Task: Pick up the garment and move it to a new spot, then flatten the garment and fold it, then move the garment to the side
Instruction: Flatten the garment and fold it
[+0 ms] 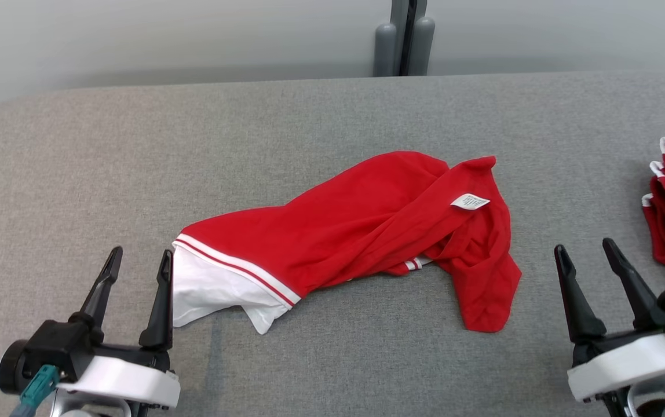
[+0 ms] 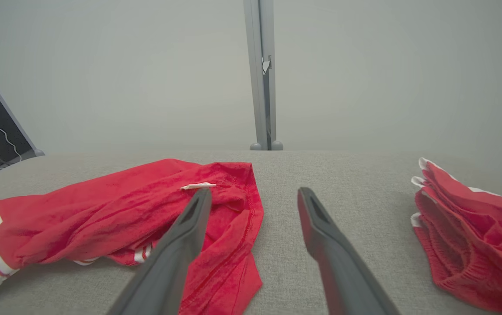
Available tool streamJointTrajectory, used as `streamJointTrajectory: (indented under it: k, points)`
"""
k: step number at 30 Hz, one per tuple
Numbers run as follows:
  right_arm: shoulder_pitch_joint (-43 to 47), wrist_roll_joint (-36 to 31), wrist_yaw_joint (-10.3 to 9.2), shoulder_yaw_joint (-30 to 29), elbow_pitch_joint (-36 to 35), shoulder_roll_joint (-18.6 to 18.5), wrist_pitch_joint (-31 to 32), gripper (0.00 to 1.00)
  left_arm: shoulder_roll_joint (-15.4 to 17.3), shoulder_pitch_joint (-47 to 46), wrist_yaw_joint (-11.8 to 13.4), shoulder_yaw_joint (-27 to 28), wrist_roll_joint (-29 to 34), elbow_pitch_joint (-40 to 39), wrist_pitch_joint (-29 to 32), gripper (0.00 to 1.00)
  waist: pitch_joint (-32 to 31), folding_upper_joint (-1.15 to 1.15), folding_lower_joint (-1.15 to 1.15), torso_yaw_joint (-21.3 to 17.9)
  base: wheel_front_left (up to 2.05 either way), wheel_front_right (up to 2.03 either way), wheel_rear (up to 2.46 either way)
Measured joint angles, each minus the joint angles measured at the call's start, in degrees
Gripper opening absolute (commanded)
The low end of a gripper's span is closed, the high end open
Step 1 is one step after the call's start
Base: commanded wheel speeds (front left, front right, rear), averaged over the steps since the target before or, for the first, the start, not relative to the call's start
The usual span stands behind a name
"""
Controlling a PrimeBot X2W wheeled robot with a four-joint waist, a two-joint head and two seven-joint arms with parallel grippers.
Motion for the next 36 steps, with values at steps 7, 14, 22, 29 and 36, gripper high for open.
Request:
streamJointTrajectory:
  k: [7, 14, 22, 29, 36]
  points:
    - [2.80, -0.69, 0.00, -0.90, -4.52, 1.53, 2.33, 1.00, 0.74, 1.81, 0.42, -0.19, -0.20, -1.08, 1.18, 1.00, -0.83, 0.00, 0.00, -0.63, 0.00, 0.00, 0.00]
    - [2.97, -0.79, 0.00, -1.32, -5.83, 2.26, 2.53, 1.00, 0.90, 1.86, 0.63, -0.49, -0.32, -1.67, 1.43, 1.00, -0.68, 0.00, 0.00, -0.39, 0.00, 0.00, 0.00]
    - [2.95, -1.27, 0.00, -1.55, -6.45, 2.45, 3.04, 1.00, 1.30, 0.57, 0.03, -0.27, -1.07, -1.71, 1.41, 1.00, -0.52, 0.00, 0.00, 0.41, 0.00, 0.00, 0.00]
    - [2.61, -0.73, 0.00, -0.62, -6.44, 2.58, 3.70, 1.00, 1.93, 0.15, -6.62, -1.29, -7.17, 2.85, 3.02, 1.00, 0.79, 0.00, 0.00, 0.78, 0.00, 0.00, 0.00]
    - [2.14, -0.56, 0.00, -0.40, -6.12, 2.54, 3.78, 1.00, 1.41, 1.26, -10.74, -3.98, -10.09, 9.85, 5.58, 1.00, 2.10, 0.00, 0.00, 1.01, 0.00, 0.00, 0.00]
